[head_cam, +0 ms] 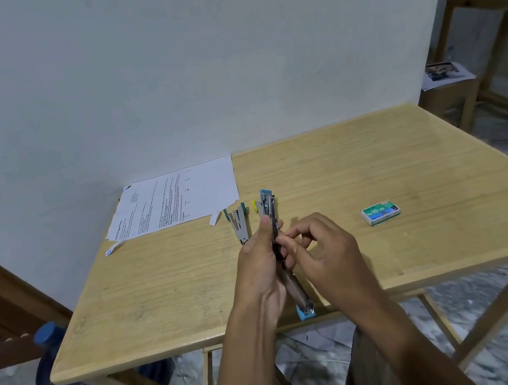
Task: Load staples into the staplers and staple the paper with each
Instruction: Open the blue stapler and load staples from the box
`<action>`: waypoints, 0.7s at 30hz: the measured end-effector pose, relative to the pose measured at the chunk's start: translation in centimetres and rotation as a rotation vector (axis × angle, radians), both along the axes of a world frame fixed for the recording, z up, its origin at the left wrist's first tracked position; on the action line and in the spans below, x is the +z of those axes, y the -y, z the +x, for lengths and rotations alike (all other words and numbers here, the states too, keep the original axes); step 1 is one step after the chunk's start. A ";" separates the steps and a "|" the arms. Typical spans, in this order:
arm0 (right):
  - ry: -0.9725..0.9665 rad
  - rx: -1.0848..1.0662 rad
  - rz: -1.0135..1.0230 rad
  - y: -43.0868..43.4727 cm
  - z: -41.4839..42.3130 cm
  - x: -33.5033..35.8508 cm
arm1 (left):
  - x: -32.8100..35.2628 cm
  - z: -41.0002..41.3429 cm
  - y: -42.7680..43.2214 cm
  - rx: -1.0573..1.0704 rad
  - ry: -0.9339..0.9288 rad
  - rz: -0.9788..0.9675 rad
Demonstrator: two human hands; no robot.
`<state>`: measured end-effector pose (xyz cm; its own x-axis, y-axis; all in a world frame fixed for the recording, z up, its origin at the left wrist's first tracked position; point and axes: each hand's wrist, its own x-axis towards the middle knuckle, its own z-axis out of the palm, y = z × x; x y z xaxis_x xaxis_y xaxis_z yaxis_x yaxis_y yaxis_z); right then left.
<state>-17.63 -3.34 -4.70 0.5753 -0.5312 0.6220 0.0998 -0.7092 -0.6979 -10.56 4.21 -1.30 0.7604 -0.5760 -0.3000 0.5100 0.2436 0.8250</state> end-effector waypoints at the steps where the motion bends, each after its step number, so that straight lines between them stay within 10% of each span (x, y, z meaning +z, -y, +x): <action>1: 0.008 -0.013 -0.025 -0.2 0.1 -0.2 | 0.0 0.0 0.0 -0.007 -0.012 0.000; 21: -0.154 0.090 0.383 -1.1 0.5 2.9 | -0.8 0.1 -0.3 -0.096 0.050 0.003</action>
